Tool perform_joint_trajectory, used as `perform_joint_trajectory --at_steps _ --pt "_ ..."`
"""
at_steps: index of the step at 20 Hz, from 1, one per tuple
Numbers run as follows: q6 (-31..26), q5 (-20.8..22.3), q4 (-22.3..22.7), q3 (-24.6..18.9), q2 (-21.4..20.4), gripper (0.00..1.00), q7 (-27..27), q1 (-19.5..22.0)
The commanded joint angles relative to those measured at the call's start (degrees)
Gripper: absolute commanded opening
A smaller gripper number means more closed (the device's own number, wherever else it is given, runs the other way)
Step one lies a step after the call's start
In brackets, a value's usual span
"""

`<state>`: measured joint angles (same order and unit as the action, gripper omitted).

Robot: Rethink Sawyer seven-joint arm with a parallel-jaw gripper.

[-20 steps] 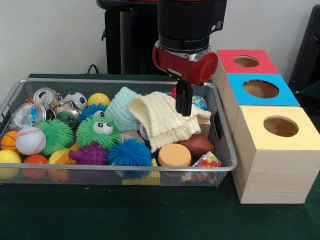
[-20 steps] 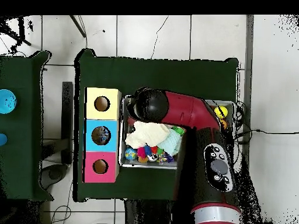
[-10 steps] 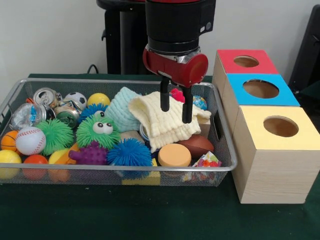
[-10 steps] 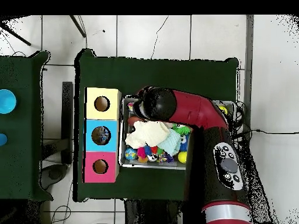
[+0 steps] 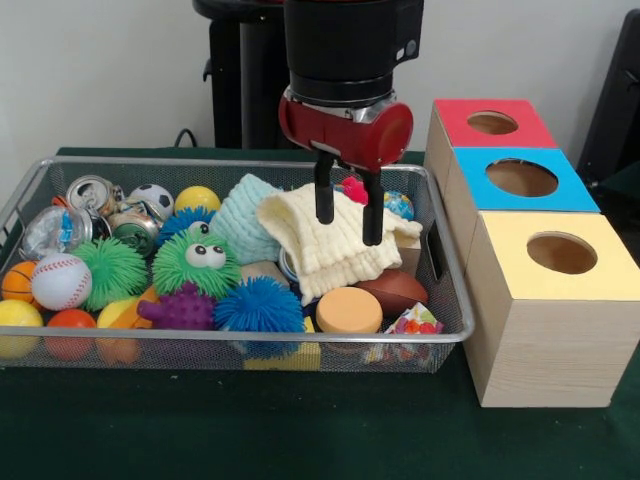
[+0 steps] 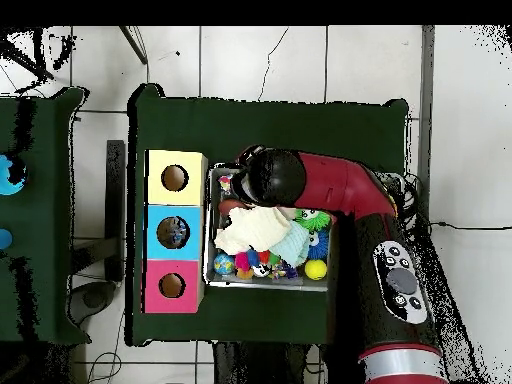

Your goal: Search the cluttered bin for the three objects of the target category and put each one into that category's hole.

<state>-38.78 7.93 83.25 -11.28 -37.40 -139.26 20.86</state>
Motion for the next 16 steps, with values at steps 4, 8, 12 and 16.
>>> perform_joint_trajectory --at_steps 4,8,12,16 --pt "-14.95 11.17 -3.19 -11.16 0.83 1.0 32.57 3.63" --pt "-14.67 12.0 -1.09 -12.37 -1.99 1.0 33.09 5.0" --pt "-14.26 13.57 -2.4 -14.05 -2.13 1.0 37.48 6.84" --pt "-17.45 13.52 -4.43 -14.58 -1.78 1.0 39.9 9.04"
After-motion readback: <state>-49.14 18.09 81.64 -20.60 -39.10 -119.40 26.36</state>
